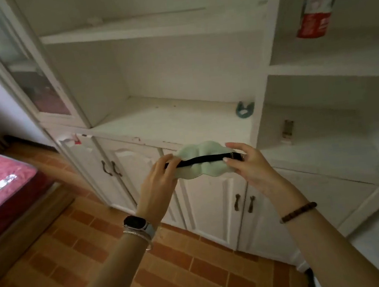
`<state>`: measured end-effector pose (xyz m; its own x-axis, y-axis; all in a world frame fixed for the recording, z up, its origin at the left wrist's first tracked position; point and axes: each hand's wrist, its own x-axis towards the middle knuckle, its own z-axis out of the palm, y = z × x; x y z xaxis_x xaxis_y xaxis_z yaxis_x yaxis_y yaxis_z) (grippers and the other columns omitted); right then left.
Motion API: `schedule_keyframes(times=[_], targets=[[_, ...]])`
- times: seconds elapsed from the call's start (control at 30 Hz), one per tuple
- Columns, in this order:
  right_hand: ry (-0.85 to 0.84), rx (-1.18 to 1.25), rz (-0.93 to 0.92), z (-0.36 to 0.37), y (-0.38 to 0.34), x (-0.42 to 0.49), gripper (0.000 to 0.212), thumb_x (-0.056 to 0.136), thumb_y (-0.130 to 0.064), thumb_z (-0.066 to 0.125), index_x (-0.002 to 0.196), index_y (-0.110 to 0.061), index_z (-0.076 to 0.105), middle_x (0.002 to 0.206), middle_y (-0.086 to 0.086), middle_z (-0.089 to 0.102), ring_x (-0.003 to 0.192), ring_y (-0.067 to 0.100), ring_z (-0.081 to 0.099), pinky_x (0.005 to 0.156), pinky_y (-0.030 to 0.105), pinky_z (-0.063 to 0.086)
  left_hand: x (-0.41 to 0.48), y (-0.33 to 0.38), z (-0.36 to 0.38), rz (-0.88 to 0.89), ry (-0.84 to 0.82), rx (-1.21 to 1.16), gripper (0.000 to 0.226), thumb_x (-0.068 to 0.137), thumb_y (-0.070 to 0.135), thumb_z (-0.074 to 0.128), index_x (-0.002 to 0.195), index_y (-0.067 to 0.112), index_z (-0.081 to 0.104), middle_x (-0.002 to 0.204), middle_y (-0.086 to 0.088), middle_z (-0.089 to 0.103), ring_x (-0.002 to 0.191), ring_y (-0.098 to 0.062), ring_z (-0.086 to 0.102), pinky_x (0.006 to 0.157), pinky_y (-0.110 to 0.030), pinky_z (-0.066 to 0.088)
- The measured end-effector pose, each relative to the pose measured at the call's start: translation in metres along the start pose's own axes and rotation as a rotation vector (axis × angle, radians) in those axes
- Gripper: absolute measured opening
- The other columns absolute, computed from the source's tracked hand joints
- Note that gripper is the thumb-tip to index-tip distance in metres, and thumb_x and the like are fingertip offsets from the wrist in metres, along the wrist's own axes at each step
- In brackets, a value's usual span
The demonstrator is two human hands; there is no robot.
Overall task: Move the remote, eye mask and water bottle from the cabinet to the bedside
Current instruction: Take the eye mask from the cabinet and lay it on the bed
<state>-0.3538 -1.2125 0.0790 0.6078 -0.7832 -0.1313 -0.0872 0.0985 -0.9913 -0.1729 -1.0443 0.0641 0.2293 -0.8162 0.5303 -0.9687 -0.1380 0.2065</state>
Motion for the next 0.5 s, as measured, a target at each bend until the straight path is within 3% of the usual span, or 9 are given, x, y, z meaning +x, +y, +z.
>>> schedule_keyframes(times=[0.13,0.3,0.4,0.5], targets=[[-0.143,-0.022,-0.029,0.054,0.024,0.000,0.036,0.085,0.000,0.068,0.116,-0.018,0.063,0.115,0.011,0.067,0.105,0.026,0.065,0.089,0.037,0.055,-0.058,-0.029,-0.018,-0.194,-0.039,-0.035,0.053,0.087,0.009,0.063,0.134,0.012,0.038,0.140,-0.014,0.038,0.100,-0.028,0.059,0.082,-0.034,0.054],[-0.242,-0.155,-0.055,0.118,0.052,-0.014,0.029,0.087,-0.003,0.066,0.113,-0.015,0.062,0.111,0.009,0.067,0.103,0.023,0.066,0.089,0.038,0.056,-0.131,-0.054,-0.042,-0.473,-0.065,-0.272,0.079,0.079,0.025,0.075,0.143,0.015,0.028,0.136,-0.007,0.044,0.116,-0.017,0.049,0.098,-0.028,0.043],[-0.305,-0.207,-0.044,0.158,0.070,-0.027,0.027,0.087,-0.004,0.066,0.112,-0.015,0.061,0.110,0.009,0.067,0.102,0.023,0.065,0.090,0.039,0.055,-0.176,-0.066,-0.055,-0.615,-0.083,-0.325,0.089,0.069,0.027,0.082,0.141,0.015,0.031,0.133,-0.003,0.046,0.115,-0.015,0.050,0.095,-0.028,0.045],[-0.378,-0.230,-0.014,0.201,0.088,-0.045,0.025,0.088,-0.005,0.065,0.110,-0.016,0.061,0.111,0.010,0.066,0.101,0.022,0.065,0.088,0.038,0.056,-0.221,-0.073,-0.070,-0.859,0.035,-0.440,0.067,0.077,0.022,0.076,0.134,0.015,0.041,0.111,0.005,0.055,0.099,-0.012,0.058,0.079,-0.018,0.048]])
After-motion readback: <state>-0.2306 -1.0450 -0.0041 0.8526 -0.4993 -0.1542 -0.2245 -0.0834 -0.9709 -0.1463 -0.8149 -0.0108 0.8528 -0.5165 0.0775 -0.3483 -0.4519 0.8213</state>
